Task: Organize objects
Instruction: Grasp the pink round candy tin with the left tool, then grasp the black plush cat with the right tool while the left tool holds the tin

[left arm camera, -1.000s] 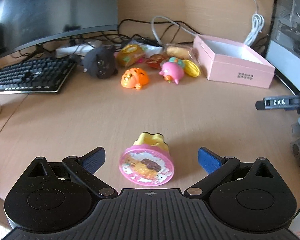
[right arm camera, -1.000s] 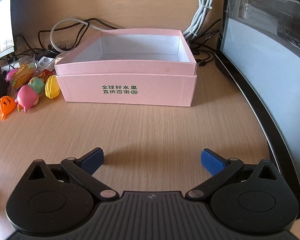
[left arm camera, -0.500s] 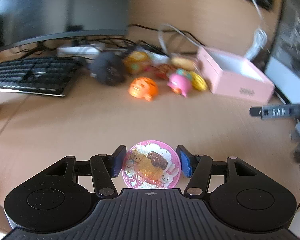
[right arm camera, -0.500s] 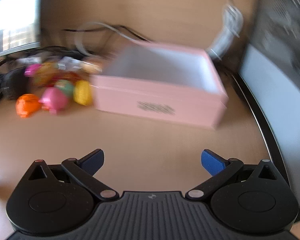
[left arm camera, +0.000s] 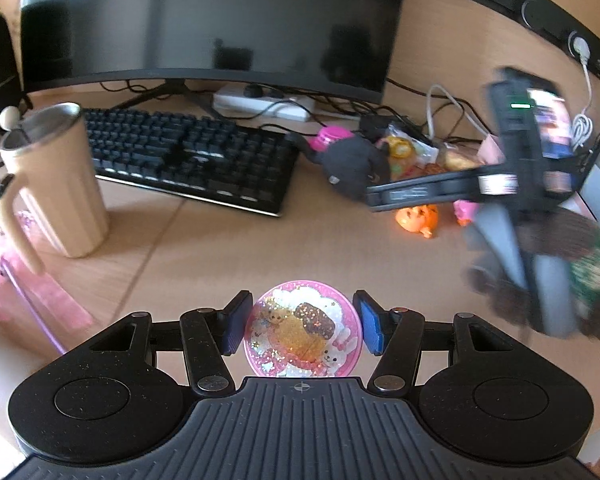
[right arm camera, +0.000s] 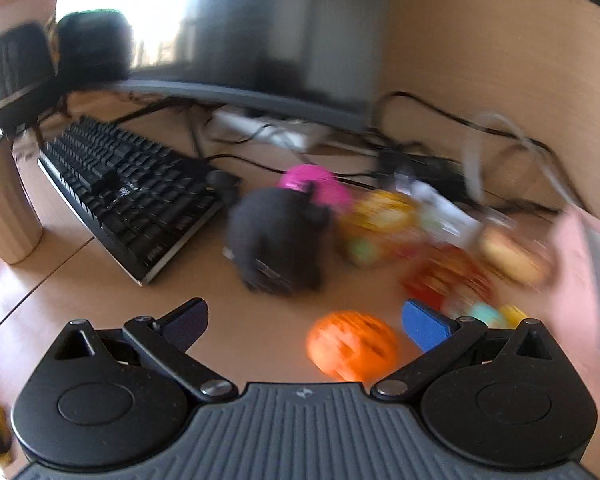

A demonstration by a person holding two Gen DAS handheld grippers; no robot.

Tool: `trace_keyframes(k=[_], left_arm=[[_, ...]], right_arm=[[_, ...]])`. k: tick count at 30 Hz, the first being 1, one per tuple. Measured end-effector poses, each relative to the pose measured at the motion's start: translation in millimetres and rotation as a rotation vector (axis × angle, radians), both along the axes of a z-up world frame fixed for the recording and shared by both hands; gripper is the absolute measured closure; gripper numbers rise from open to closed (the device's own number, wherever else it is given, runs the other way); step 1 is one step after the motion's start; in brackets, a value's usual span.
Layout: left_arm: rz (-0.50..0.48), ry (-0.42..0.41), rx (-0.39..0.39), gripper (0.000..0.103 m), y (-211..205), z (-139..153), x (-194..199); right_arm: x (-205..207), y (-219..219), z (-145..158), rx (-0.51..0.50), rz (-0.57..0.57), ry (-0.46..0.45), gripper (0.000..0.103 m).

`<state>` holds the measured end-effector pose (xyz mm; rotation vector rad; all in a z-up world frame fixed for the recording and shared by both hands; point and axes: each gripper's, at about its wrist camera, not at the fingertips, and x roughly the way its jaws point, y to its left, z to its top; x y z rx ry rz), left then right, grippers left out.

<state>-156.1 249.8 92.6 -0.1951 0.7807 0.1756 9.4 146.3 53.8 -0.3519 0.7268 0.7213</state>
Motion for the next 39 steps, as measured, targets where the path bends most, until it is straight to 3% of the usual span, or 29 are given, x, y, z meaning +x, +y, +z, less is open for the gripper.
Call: trace_keyframes(k=[2, 6, 8, 9, 13, 21, 25, 30, 33, 36, 39], left_arm=[[0.006, 0.003, 0.012, 0.042, 10, 2, -2], [0.006, 0.004, 0.025, 0.042, 25, 6, -6], [0.002, 0.004, 0.023, 0.042, 29, 7, -8], [-0.002, 0.000, 0.023, 0.042, 32, 8, -8], [-0.022, -0.012, 0.003, 0.042, 39, 9, -8], [-0.131, -0.038, -0.064, 0.042, 36, 7, 14], [-0.220, -0.049, -0.100, 0.042, 17, 6, 26], [-0.316, -0.057, -0.100, 0.042, -7, -4, 47], [-0.341, -0.032, -0.148, 0.042, -16, -10, 54], [-0.377, -0.013, -0.136, 0.042, -27, -17, 65], [-0.375, 0.010, -0.125, 0.042, -39, -23, 73]], right_arm=[[3, 27, -7, -0.042, 0.014, -0.040, 0.001], [8, 65, -21, -0.166, 0.041, -0.118, 0.013], [10, 77, -27, -0.216, 0.047, -0.143, 0.021], [10, 80, -28, -0.235, 0.051, -0.155, 0.031], [9, 76, -20, -0.233, 0.034, -0.133, 0.036], [-44, -2, 37, -0.146, -0.021, -0.074, 0.036], [-61, -58, 52, -0.132, -0.117, 0.000, 0.036], [-56, -126, 29, -0.025, -0.246, 0.208, 0.035], [-49, -155, 3, -0.014, -0.362, 0.305, 0.035], [-58, -174, -4, -0.079, -0.413, 0.212, 0.027], [-75, -175, -5, -0.202, -0.329, 0.067, 0.014]])
